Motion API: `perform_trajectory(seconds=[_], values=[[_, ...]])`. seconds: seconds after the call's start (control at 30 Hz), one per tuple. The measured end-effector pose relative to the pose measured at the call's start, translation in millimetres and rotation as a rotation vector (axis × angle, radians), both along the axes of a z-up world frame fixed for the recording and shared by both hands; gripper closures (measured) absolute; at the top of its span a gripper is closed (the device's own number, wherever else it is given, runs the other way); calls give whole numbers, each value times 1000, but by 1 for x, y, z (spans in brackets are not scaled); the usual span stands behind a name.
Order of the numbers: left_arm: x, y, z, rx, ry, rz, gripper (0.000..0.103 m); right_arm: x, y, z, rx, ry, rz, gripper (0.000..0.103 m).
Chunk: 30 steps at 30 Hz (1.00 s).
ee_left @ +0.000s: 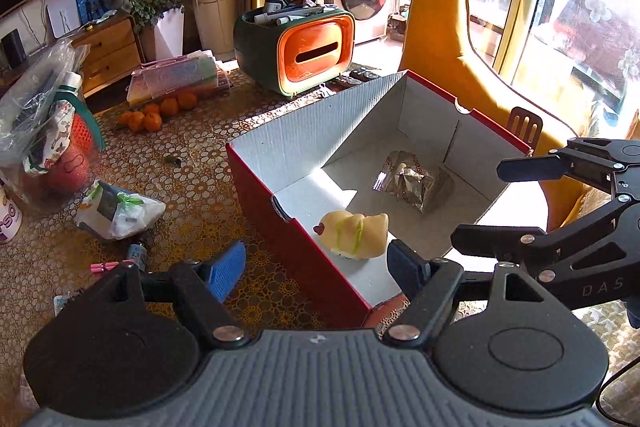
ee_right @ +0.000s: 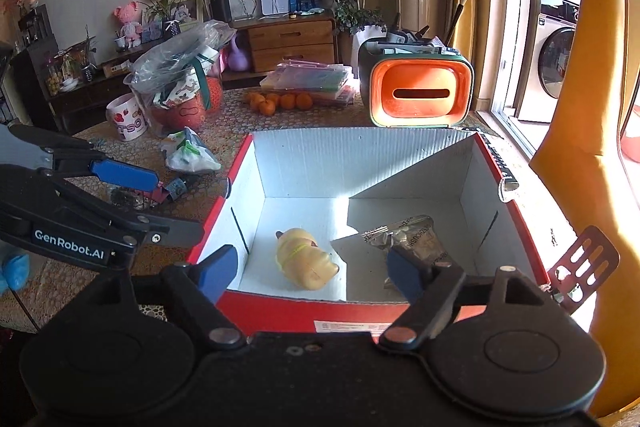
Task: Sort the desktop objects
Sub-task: 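Withdraw both tools from the box back over the table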
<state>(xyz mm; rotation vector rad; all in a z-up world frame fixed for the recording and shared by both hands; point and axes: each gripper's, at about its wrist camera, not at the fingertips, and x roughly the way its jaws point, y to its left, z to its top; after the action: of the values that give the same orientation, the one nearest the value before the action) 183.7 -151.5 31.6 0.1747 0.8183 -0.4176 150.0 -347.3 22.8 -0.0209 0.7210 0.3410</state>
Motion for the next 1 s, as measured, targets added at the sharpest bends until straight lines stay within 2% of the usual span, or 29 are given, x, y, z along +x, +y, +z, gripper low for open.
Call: perform_trajectory(seconds=[0.23,0.47,0.6,1.0], values=[[-21,39,5,-42,-35,56,16,-17,30,8,12,-46,20,15],[-50,83,7,-66,-87,106,14,-29,58,9,40,-46,21,8],[-66,108,9,-79,-123,140,1,-35,77,12,70,-54,33,6],[-100,166,-18,-113,-122,222,1,-45,138,5,72,-67,75,3]])
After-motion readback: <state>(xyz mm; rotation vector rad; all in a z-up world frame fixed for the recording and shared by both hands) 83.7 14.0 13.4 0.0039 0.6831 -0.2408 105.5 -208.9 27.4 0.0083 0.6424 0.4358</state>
